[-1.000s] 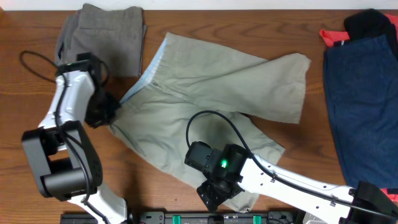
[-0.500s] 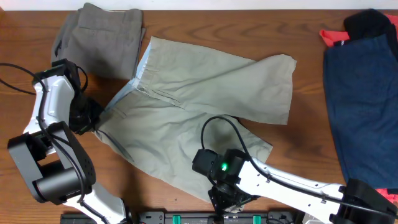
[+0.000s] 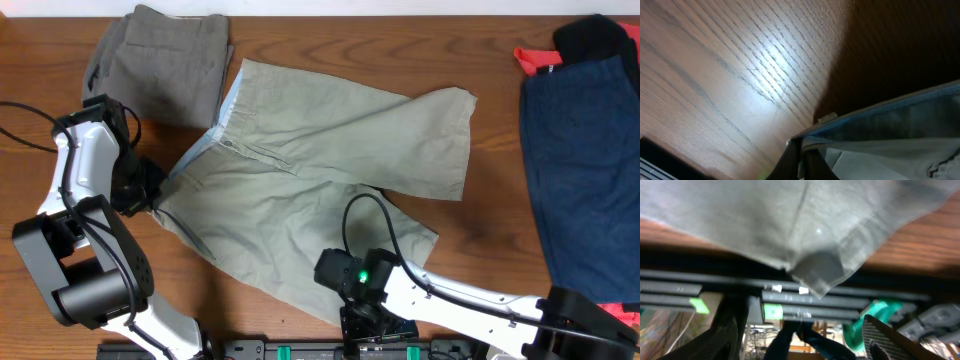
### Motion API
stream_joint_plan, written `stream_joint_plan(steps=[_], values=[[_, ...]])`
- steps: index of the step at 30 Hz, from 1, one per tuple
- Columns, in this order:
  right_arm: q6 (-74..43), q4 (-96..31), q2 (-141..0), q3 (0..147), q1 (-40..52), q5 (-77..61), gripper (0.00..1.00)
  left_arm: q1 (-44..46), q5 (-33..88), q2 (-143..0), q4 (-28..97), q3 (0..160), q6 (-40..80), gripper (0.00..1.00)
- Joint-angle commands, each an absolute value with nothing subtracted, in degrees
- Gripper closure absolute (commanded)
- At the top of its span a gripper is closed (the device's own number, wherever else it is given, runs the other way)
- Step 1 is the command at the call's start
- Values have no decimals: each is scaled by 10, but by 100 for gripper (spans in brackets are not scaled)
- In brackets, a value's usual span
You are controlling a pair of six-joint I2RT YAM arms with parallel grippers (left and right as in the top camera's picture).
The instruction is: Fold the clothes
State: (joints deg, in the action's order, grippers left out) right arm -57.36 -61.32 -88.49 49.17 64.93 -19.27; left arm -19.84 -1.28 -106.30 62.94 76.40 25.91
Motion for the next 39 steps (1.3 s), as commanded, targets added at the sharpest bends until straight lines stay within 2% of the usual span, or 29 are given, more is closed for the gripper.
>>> stream_joint_plan(steps=[1,9,19,23,25,29,32,36,39], values=[[-593,-583,-888,449,636,-204,23,-204,-20,-1056,632,763,265,94],[-565,-553,-888,413,590,-197,26,-204,-20,-1056,632,763,265,94],[-555,-518,-888,412,589,-187,29,-204,-20,-1056,632,763,265,94],[-557,-518,-888,404,589,-190,41,-204,-20,-1056,632,763,265,94],[-557,-518,-888,401,589,-197,41,-204,-20,-1056,633,763,265,94],[-563,-518,-888,398,589,-207,52,-204,-20,-1056,634,763,265,94],[-563,-514,-888,398,589,-211,54,-204,-20,-1056,634,763,265,94],[-564,-504,-888,398,589,-210,71,-204,-20,-1056,634,763,265,94],[-573,-499,-888,398,589,-208,94,-204,-20,-1056,634,763,265,94]])
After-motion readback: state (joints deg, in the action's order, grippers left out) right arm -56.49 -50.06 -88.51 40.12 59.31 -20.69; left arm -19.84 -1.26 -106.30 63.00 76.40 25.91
